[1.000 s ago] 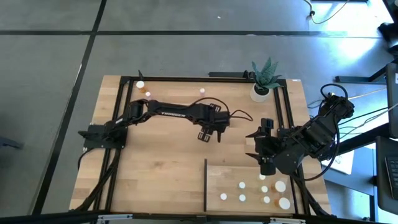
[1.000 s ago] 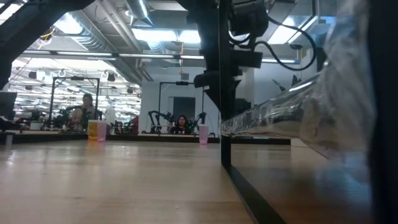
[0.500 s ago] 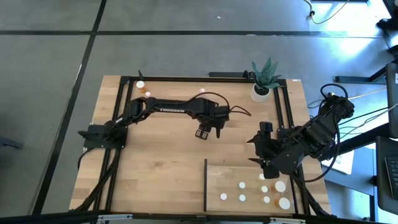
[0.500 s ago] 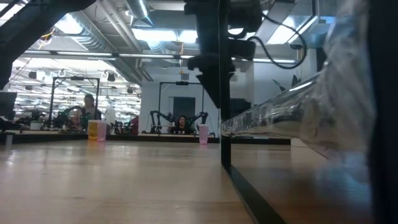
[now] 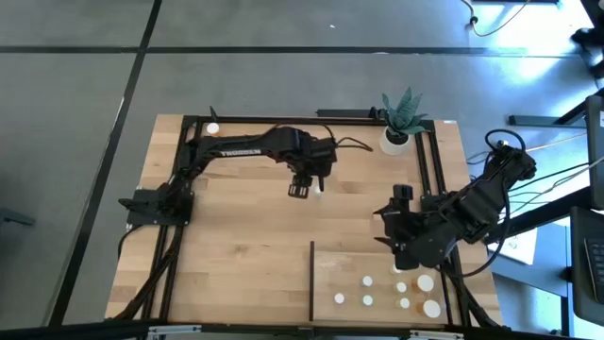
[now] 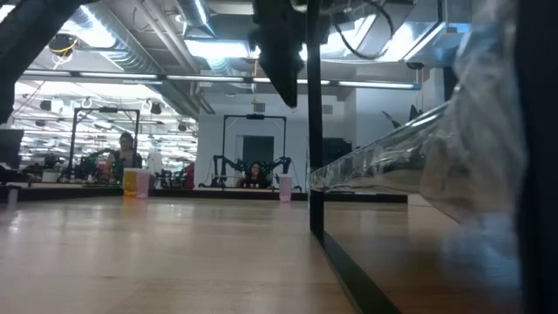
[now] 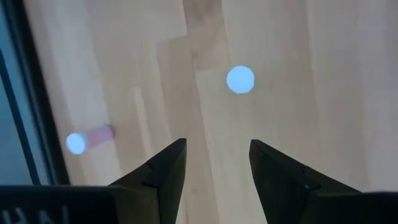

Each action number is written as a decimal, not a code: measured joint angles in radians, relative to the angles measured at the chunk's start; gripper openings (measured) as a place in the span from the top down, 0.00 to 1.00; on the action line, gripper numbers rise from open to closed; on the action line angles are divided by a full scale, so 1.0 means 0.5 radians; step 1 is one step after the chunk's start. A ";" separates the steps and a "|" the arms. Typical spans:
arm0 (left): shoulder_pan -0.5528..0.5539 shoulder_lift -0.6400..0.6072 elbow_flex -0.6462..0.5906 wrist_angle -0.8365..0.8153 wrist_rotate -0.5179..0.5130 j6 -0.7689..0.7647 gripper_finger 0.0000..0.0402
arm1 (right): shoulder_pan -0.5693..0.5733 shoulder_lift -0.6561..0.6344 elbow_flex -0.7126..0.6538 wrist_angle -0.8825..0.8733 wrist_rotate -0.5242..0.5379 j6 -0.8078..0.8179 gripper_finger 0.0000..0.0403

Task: Pick and place medicine bottles onto shelf by color
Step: Put the green pill bottle on the shelf aligned with the other green pill bottle

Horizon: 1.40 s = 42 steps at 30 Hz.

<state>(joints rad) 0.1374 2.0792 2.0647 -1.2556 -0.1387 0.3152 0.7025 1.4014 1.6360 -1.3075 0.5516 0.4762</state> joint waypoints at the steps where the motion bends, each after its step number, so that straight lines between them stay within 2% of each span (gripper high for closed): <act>1: -0.001 -0.028 0.000 -0.010 0.000 -0.003 0.58 | 0.000 0.000 -0.013 0.001 0.014 0.027 0.29; 5: -0.006 -0.140 0.000 -0.096 0.000 -0.084 0.58 | -0.050 0.000 -0.066 0.012 0.082 0.093 0.29; 9: -0.011 -0.269 -0.035 -0.159 -0.001 -0.196 0.58 | -0.190 0.003 -0.123 0.019 0.036 0.083 0.29; 13: -0.022 -0.499 -0.257 -0.120 -0.001 -0.272 0.58 | -0.350 0.008 -0.154 0.059 -0.069 -0.040 0.29; 22: -0.132 -1.106 -0.910 0.170 -0.025 -0.444 0.58 | -0.673 0.033 -0.282 0.534 -0.249 -0.571 0.29; 27: -0.192 -1.417 -1.218 0.240 -0.186 -0.539 0.58 | -0.857 0.039 -0.442 0.840 -0.442 -0.671 0.29; 30: -0.216 -1.579 -1.352 0.291 -0.270 -0.601 0.58 | -0.958 0.040 -0.533 1.016 -0.448 -0.717 0.29; 35: -0.230 -1.788 -1.531 0.384 -0.273 -0.627 0.58 | -1.099 0.088 -0.638 1.218 -0.513 -0.764 0.29; 42: -0.229 -1.918 -1.718 0.456 -0.276 -0.665 0.58 | -1.279 0.270 -0.706 1.295 -0.683 -0.817 0.29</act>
<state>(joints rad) 0.0227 1.1202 1.2056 -1.0274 -0.2769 -0.0172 0.0628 1.5363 1.2831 -0.6598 0.2101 0.0677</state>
